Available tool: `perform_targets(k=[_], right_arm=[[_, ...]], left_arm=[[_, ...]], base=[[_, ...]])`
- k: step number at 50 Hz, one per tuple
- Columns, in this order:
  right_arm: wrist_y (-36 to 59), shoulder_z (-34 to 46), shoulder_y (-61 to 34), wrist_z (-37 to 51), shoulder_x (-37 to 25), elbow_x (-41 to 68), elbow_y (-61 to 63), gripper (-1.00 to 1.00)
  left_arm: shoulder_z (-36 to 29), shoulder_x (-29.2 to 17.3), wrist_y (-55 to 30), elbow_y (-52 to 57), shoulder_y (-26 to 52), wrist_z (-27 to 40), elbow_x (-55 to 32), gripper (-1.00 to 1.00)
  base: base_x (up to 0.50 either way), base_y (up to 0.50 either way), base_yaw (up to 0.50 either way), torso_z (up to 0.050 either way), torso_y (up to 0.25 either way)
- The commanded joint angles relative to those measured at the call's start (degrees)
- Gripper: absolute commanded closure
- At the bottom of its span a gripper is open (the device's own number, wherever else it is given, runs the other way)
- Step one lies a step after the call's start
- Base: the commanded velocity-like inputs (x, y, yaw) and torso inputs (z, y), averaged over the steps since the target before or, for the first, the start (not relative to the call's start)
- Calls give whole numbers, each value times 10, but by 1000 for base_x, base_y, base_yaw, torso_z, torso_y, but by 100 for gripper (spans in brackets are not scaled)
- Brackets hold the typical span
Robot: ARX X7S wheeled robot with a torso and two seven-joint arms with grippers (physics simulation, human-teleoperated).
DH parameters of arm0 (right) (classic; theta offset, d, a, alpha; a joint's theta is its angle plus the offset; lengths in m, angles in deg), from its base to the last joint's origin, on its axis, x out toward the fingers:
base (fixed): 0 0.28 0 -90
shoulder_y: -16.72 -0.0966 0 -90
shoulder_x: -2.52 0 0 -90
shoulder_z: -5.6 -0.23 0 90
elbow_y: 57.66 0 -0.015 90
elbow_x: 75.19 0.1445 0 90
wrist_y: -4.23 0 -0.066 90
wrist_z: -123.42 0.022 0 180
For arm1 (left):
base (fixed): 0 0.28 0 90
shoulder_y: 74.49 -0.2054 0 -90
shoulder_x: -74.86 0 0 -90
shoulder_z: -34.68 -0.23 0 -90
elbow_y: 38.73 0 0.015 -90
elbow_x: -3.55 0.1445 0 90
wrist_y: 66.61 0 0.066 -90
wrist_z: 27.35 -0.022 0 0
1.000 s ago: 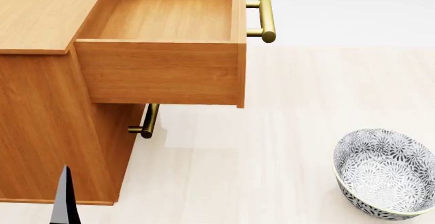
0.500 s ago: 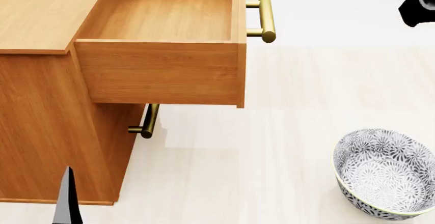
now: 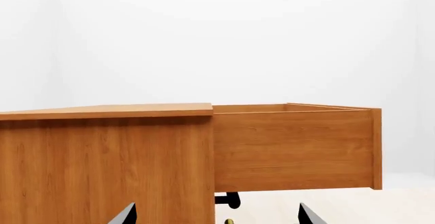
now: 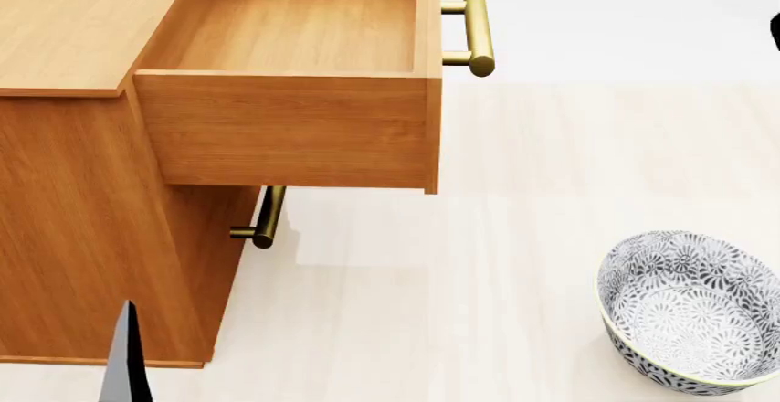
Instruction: Put the ketchup in the top drawer of the cabinet.
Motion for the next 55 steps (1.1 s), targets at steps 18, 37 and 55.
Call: perform_targets(k=[18, 37, 55], right_arm=[[-53, 101, -91, -121, 173, -126, -204, 100], [-115, 152, -155, -218, 292, -190, -420, 100], [-234, 190, -236, -319, 423, -257, -742, 100]], left_arm=[[7, -7, 14, -10, -1, 4, -11, -100], [3, -9, 16, -12, 0, 7, -13, -100], [4, -13, 22, -19, 0, 9, -17, -100]], base=[[0, 0, 0, 0, 1], [0, 0, 0, 0, 0], [0, 0, 0, 0, 0]])
